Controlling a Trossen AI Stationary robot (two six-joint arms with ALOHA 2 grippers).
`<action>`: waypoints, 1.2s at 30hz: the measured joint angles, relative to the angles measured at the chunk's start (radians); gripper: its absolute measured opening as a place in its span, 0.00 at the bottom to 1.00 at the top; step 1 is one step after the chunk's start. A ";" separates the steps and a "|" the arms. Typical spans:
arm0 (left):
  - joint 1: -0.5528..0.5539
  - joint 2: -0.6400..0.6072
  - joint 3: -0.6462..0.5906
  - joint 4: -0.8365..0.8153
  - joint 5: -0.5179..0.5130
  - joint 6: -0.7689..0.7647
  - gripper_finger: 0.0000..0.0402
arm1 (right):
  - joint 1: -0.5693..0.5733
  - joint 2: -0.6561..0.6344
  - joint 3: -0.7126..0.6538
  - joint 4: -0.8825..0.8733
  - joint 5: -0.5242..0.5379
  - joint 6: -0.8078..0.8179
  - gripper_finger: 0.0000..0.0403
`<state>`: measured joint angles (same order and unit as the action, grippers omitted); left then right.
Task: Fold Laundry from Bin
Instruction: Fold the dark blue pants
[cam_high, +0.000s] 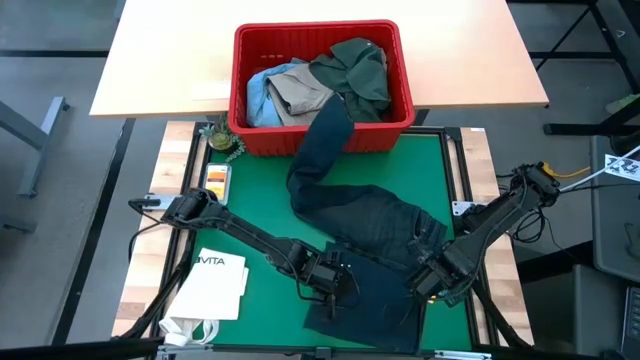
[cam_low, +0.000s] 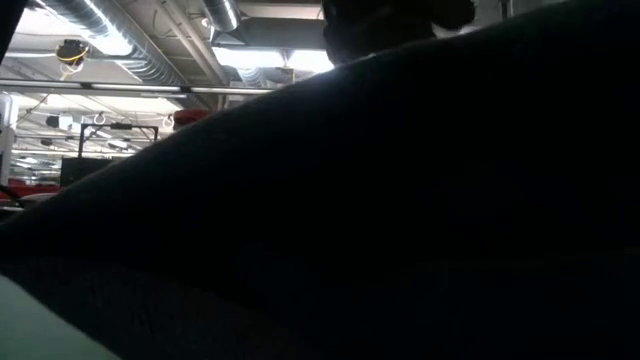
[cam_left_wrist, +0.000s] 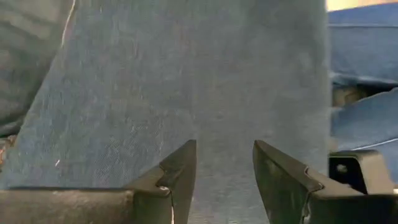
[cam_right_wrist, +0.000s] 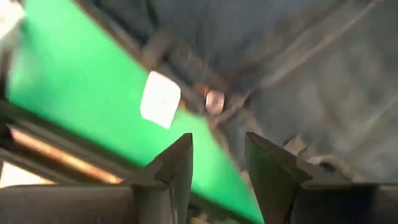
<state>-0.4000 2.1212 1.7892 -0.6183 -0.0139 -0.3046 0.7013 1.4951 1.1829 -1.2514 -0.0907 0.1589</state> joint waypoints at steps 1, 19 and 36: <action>-0.005 -0.008 0.000 -0.002 0.000 0.000 0.38 | 0.000 0.000 0.016 0.024 0.022 -0.001 0.36; -0.105 0.000 0.001 -0.003 -0.082 0.001 0.38 | -0.001 0.172 0.026 0.225 0.207 -0.196 0.37; -0.107 0.000 0.001 -0.003 -0.074 0.002 0.38 | -0.080 0.259 -0.043 -0.005 0.264 -0.217 0.37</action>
<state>-0.5072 2.1208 1.7897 -0.6216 -0.0883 -0.3023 0.6214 1.7542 1.1399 -1.2559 0.1738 -0.0578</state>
